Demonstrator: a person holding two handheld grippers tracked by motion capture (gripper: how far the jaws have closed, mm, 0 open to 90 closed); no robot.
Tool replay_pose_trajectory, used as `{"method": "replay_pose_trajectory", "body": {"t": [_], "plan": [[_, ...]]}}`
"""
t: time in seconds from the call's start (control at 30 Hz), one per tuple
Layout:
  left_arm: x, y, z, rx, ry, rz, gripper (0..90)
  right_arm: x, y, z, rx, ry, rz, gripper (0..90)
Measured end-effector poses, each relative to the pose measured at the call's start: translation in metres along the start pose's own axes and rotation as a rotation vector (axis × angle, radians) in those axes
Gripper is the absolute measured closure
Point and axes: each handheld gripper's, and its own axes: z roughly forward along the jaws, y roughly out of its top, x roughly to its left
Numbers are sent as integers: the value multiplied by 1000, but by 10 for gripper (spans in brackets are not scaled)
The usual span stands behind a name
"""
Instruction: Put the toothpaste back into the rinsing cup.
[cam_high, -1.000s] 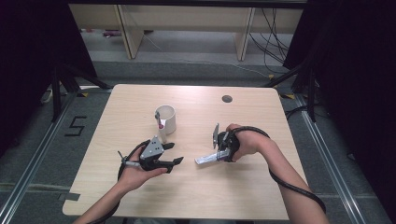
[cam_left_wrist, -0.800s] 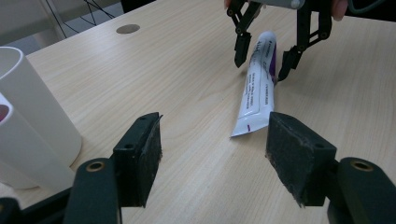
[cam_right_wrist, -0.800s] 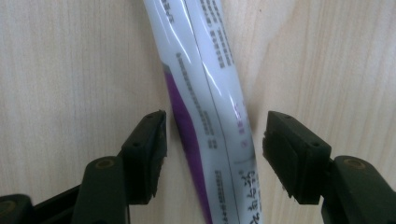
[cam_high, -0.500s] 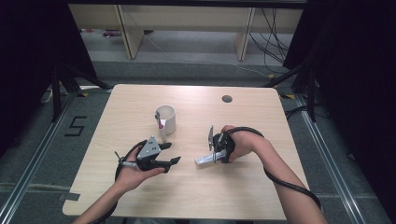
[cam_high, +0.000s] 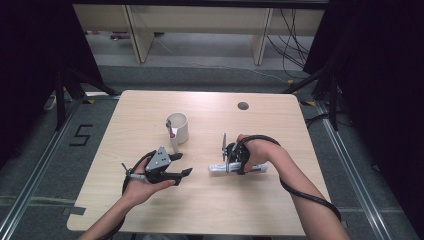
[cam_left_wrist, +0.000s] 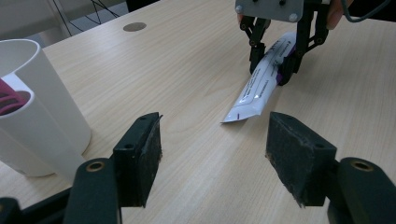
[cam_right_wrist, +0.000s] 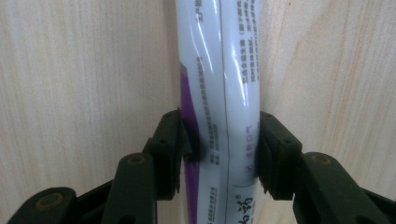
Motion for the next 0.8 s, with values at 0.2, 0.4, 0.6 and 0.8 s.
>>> {"method": "replay_pose_trajectory", "body": {"t": [0.2, 0.4, 0.6, 0.8], "plan": [[0, -1, -1, 7, 4, 3, 354, -1, 2, 2, -27, 24, 17, 563], [0, -1, -1, 5, -3, 6, 355, -1, 2, -1, -7, 8, 13, 631], [-3, -2, 2, 3, -12, 3, 355, -1, -6, -2, -55, 29, 99, 763], [-4, -2, 3, 5, -19, 4, 357, -2, -17, -1, -139, 45, 164, 772]]}}
